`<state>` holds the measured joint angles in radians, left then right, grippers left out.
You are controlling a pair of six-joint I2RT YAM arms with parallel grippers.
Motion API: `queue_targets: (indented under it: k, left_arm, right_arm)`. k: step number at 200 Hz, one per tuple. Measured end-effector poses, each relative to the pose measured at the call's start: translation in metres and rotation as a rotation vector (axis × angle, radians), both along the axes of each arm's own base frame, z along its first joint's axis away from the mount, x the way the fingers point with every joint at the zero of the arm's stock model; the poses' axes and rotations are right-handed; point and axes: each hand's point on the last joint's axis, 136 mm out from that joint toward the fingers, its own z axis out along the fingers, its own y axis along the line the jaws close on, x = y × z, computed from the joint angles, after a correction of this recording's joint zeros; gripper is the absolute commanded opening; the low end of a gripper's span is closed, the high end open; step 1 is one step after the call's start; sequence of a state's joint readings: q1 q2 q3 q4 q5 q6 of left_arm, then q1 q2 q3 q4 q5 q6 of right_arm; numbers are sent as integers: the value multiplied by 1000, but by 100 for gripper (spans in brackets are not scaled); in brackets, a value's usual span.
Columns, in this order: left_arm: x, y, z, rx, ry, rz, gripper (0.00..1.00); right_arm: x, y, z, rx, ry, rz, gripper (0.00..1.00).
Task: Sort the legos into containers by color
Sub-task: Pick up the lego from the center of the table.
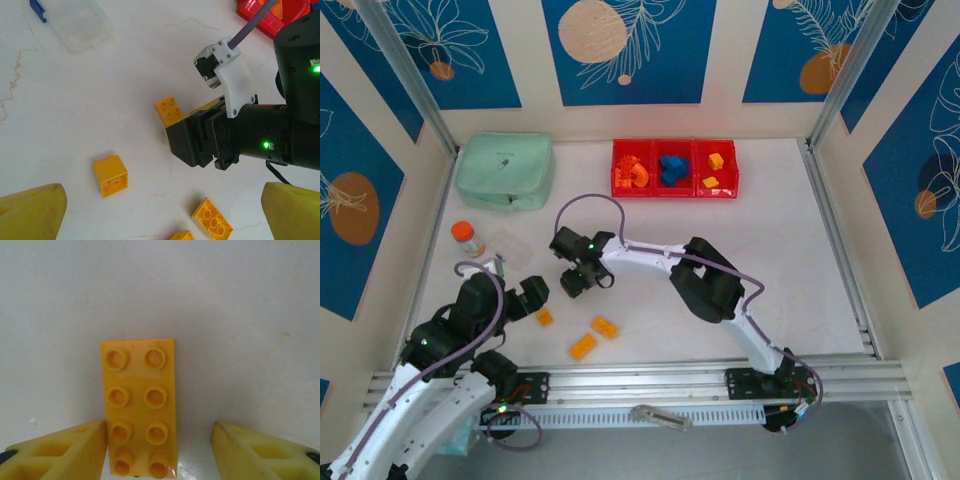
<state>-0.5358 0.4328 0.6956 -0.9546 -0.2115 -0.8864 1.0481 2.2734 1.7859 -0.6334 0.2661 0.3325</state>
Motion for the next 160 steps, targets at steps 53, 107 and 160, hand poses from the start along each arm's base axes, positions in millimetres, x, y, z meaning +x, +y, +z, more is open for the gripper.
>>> queue_targets:
  k: [53, 107, 160]
  left_arm:
    - [0, 0, -1, 1, 1, 0, 99]
    - [1, -1, 0, 0, -1, -1, 99]
    - [13, -17, -4, 0, 30, -50, 99]
  right_arm:
    - [2, -1, -3, -77, -52, 16, 43]
    - [4, -3, -2, -96, -68, 10, 35]
    - [12, -35, 26, -62, -71, -54, 35]
